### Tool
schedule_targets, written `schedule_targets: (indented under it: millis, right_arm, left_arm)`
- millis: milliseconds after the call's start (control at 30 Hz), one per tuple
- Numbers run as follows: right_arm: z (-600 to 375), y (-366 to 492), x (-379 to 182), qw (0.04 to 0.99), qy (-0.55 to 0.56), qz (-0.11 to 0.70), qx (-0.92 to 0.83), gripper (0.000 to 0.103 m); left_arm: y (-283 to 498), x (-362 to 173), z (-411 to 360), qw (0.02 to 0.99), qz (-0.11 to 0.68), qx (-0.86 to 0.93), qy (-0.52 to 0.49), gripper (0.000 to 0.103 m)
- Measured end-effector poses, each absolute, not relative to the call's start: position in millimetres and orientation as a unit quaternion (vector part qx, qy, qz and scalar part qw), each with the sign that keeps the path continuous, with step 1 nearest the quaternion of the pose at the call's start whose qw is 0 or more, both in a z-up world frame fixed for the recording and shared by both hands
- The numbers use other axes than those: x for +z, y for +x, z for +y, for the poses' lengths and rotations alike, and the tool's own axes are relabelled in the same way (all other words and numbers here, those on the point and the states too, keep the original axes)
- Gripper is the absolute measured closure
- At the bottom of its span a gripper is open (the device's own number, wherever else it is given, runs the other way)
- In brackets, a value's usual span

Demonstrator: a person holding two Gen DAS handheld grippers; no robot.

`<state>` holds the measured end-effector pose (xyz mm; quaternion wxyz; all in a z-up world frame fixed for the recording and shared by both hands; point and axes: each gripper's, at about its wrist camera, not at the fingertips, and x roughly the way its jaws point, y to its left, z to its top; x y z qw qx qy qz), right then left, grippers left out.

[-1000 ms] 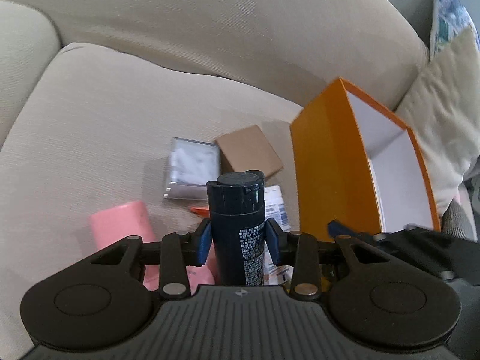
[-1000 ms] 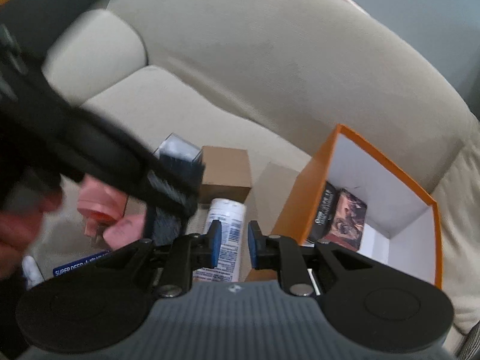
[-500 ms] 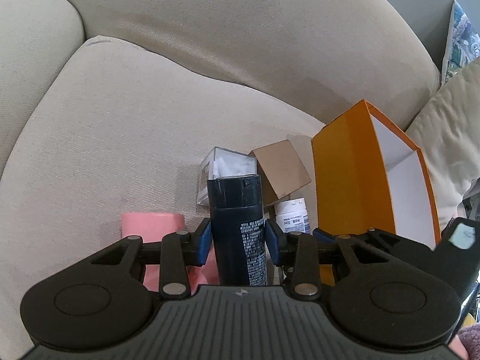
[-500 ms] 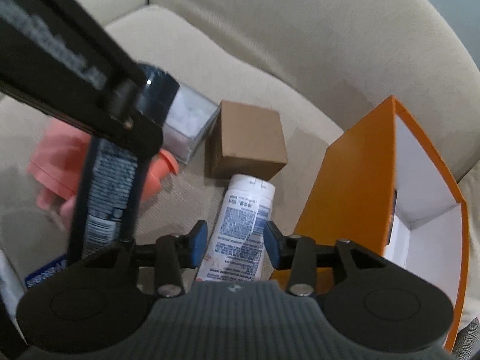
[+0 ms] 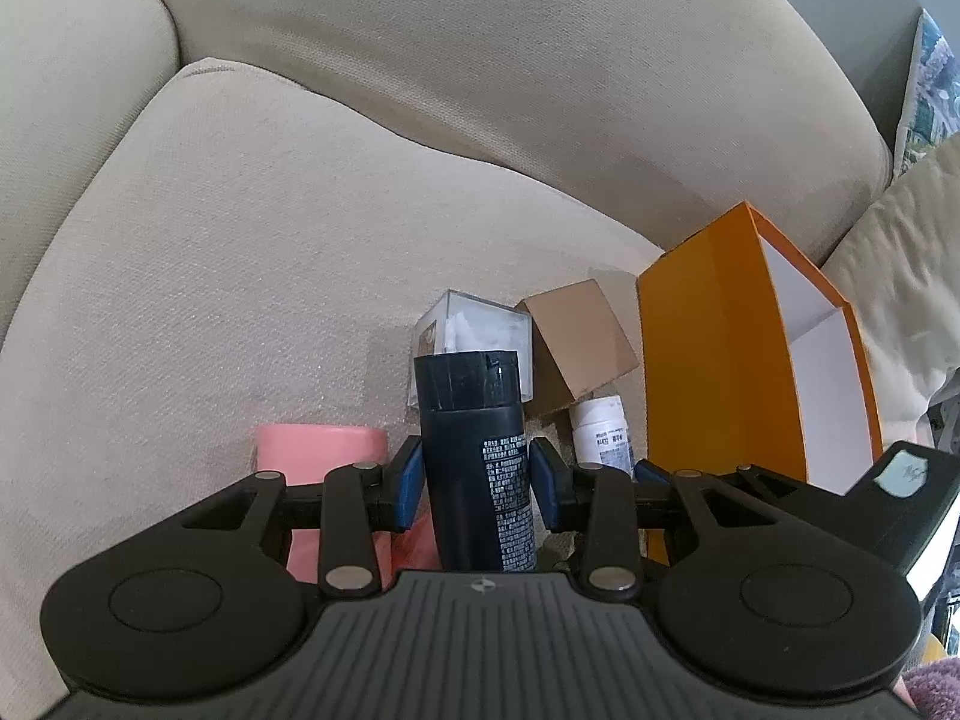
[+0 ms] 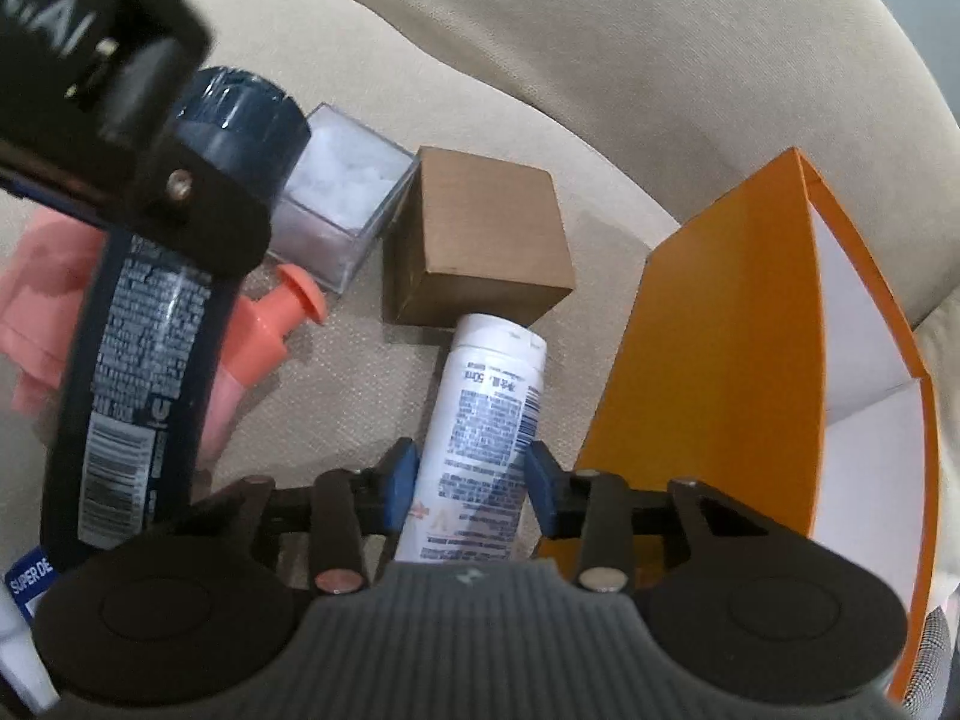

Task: Organize rigid objects
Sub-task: 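Lift the deodorant bottle while the right gripper grasps the white spray can, then carry the deodorant bottle and spray can over the orange box with both grippers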

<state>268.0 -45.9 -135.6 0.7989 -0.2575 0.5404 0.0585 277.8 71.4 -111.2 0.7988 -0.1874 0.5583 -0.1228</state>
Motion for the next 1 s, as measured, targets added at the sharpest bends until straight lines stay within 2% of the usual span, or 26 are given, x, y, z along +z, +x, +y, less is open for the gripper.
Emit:
schedule_targets:
  millis: [33,67,133,233,333,433,567,1000]
  right_arm:
    - [-47.9,268.7,-134.3,0.803,-0.25,0.538,0.058,0.067]
    - [-50.9,269.0,-132.2,0.807,-0.241,0.536,0.055,0.077]
    - [-54.9,269.1,-123.9,0.817,-0.233,0.525,0.052,0.083]
    - [-64.2,270.4,-116.2,0.824,-0.205,0.526,0.053,0.085]
    - [-71.5,270.0,-105.5,0.838,-0.183,0.511,0.059,0.086]
    - [-82.6,269.2,-89.3,0.849,-0.114,0.511,0.074,0.087]
    - [-91.1,275.6,-86.3,0.838,-0.054,0.535,0.087,0.087]
    - [-68.3,285.5,-104.7,0.819,-0.112,0.552,0.109,0.078]
  left_arm:
    - [277.3,-110.8,71.2,0.799,0.558,-0.123,-0.188,0.061]
    - [277.0,-110.3,71.1,0.798,0.558,-0.123,-0.189,0.061]
    - [276.3,-108.8,71.2,0.798,0.558,-0.123,-0.19,0.062]
    - [274.3,-105.6,70.7,0.799,0.558,-0.123,-0.188,0.062]
    - [270.3,-102.5,70.1,0.801,0.556,-0.121,-0.187,0.062]
    - [266.3,-101.3,69.0,0.799,0.558,-0.121,-0.188,0.062]
    - [263.0,-103.4,63.8,0.798,0.561,-0.123,-0.184,0.062]
    - [265.8,-111.0,60.9,0.792,0.568,-0.125,-0.185,0.062]
